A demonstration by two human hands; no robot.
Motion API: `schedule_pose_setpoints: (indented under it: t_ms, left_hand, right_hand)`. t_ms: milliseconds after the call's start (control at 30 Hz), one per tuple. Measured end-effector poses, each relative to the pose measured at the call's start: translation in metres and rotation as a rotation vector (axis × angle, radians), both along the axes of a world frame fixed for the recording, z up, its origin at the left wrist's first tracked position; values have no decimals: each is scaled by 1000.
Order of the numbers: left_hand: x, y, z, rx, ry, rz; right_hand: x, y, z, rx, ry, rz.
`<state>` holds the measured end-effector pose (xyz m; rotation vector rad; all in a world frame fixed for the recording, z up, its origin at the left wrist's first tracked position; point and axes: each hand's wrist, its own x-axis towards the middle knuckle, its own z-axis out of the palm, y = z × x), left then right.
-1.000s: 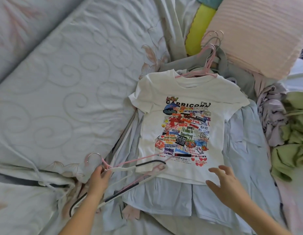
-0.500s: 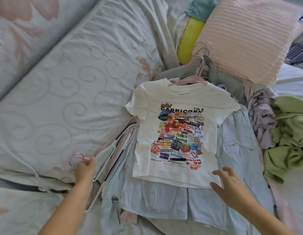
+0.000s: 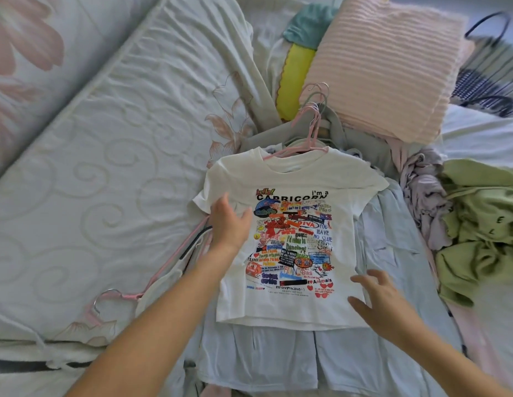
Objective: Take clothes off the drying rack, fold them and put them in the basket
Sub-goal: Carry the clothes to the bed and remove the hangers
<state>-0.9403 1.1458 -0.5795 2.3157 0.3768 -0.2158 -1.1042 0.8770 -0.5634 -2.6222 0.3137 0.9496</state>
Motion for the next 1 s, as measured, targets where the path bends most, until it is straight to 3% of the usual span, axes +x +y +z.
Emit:
schedule_pose_setpoints:
  t_ms: [233,500,600,667,767,1000]
  left_hand:
    - [107,-31,5,292,-99,-328]
    - [154,-22,-18,513,80,-397]
    - [146,-21,-31,569,0,-436]
    - [138,-22,-37,503,-45,-465]
    - [122,-27,-27,252,-92,-393]
    - [33,-32,61,-77,-182,-363]
  right_hand:
    - [29,6,8,85,-133,-95]
    - [-29,-14,-25,208,-192,-258]
    - [-41,-26,-24,206,-214,-323]
    - [-42,-31,-20,198,-212,-334]
    - [-38,-31,-13,199,-234,-350]
    - [-3,-18,40,320,-399,-426]
